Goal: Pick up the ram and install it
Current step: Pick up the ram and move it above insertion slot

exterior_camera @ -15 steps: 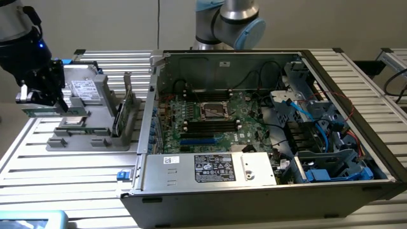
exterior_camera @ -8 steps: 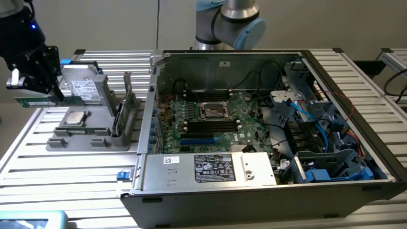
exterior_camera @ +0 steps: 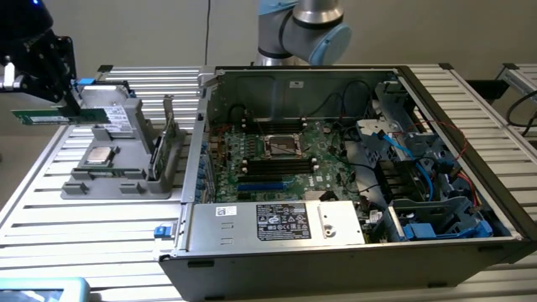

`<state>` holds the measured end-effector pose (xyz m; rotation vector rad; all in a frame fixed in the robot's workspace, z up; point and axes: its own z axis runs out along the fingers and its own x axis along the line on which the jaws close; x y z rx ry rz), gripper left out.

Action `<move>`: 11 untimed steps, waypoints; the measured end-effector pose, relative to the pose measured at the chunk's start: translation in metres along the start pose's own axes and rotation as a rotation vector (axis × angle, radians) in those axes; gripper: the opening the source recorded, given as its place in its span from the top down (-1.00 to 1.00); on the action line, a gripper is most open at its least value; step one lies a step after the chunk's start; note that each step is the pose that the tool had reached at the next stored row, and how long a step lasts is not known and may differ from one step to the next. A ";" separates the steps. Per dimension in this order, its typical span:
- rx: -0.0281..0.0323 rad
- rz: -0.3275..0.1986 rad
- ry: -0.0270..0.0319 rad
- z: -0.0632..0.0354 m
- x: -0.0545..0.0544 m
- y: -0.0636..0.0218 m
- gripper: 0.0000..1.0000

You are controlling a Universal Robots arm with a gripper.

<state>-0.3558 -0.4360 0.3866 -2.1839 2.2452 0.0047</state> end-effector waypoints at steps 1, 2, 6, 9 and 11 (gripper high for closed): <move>0.0001 0.000 -0.0001 -0.0045 0.000 -0.0020 0.76; 0.0002 0.000 -0.0002 -0.0091 0.000 -0.0041 0.76; 0.0000 0.000 0.0000 -0.0270 -0.001 -0.0143 0.76; 0.0001 0.000 0.0000 -0.0406 -0.001 -0.0241 0.76; 0.0001 0.000 -0.0001 -0.0487 -0.001 -0.0322 0.76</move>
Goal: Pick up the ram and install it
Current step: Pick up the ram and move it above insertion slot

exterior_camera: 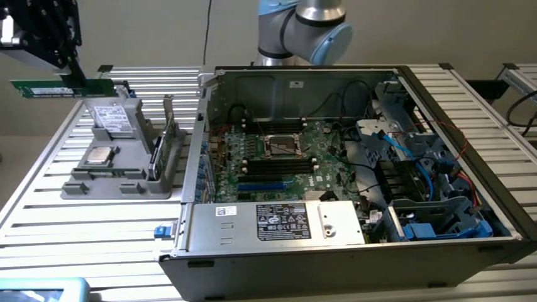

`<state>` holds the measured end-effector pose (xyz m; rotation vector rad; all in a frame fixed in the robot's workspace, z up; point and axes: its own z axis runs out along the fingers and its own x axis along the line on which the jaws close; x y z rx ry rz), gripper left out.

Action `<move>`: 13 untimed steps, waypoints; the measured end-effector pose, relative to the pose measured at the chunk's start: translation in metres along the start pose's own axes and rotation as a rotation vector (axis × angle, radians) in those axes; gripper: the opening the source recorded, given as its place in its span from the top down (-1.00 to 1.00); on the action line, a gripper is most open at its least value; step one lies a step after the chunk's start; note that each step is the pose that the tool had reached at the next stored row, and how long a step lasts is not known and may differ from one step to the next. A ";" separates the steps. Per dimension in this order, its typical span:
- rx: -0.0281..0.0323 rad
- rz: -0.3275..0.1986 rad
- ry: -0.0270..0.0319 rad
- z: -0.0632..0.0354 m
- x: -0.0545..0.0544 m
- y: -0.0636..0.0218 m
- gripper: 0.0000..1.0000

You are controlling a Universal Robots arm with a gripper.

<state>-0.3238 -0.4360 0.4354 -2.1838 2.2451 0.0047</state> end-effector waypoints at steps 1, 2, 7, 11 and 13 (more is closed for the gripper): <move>0.0001 0.000 0.0000 -0.0028 0.000 -0.0041 0.76; 0.0002 0.000 -0.0002 -0.0053 0.000 -0.0080 0.76; 0.0000 0.000 0.0000 -0.0156 -0.001 -0.0297 0.76; 0.0001 0.000 -0.0001 -0.0211 -0.001 -0.0480 0.76; 0.0001 0.000 -0.0001 -0.0231 -0.002 -0.0570 0.76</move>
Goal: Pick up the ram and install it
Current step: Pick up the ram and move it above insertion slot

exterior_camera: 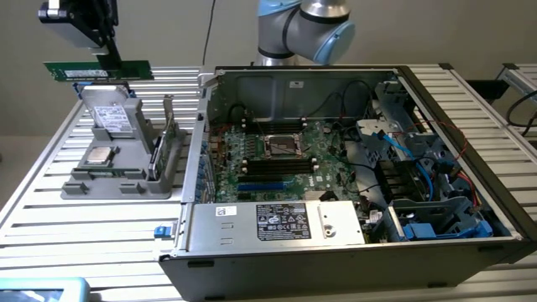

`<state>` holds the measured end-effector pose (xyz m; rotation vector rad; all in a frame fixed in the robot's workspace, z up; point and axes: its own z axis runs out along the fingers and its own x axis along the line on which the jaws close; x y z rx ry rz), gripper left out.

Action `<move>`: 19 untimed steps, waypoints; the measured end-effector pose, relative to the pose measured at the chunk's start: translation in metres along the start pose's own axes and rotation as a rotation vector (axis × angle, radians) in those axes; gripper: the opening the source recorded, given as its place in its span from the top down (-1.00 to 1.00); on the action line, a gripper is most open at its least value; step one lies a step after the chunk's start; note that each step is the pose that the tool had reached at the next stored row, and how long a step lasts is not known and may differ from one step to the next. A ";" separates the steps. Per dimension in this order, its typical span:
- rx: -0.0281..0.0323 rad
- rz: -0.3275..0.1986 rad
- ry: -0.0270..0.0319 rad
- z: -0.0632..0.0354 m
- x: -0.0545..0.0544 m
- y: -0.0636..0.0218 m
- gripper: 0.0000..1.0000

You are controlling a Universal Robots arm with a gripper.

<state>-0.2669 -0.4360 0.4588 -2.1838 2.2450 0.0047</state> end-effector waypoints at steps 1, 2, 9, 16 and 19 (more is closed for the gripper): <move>0.0000 0.000 0.0000 -0.0010 0.000 -0.0045 0.76; 0.0000 0.000 0.0001 -0.0018 0.000 -0.0090 0.76; 0.0000 0.000 0.0000 -0.0034 -0.001 -0.0410 0.76; -0.0001 0.000 0.0001 -0.0032 -0.003 -0.0729 0.76; 0.0000 0.000 0.0000 -0.0030 -0.004 -0.0865 0.76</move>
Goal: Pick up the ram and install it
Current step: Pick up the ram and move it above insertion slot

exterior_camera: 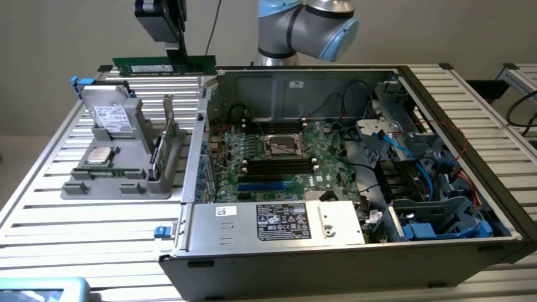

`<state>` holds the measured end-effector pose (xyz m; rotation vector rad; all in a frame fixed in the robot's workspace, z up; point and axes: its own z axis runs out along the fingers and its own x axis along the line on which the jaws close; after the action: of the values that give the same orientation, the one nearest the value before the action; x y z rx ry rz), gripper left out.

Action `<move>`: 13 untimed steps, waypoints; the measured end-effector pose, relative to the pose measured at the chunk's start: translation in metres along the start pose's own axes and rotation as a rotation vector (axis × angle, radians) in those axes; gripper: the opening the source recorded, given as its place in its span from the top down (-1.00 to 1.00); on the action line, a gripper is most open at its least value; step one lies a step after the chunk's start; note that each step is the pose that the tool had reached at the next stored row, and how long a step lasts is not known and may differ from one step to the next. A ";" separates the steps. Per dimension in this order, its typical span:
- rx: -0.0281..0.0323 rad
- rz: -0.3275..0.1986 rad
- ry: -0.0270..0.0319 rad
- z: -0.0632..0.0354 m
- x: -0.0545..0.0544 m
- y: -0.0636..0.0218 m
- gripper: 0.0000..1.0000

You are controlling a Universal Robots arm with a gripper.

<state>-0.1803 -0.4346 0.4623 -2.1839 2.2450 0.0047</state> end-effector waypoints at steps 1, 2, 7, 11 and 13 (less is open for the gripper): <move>0.0000 0.000 0.0000 0.0001 0.000 -0.0045 0.76; 0.0000 0.000 0.0000 0.0002 -0.001 -0.0090 0.76; 0.0000 0.000 0.0000 0.0008 -0.004 -0.0316 0.76; 0.0000 0.000 0.0000 0.0009 -0.007 -0.0499 0.76; 0.0000 0.000 0.0000 0.0010 -0.007 -0.0589 0.76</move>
<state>-0.1212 -0.4287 0.4616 -2.1838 2.2451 0.0047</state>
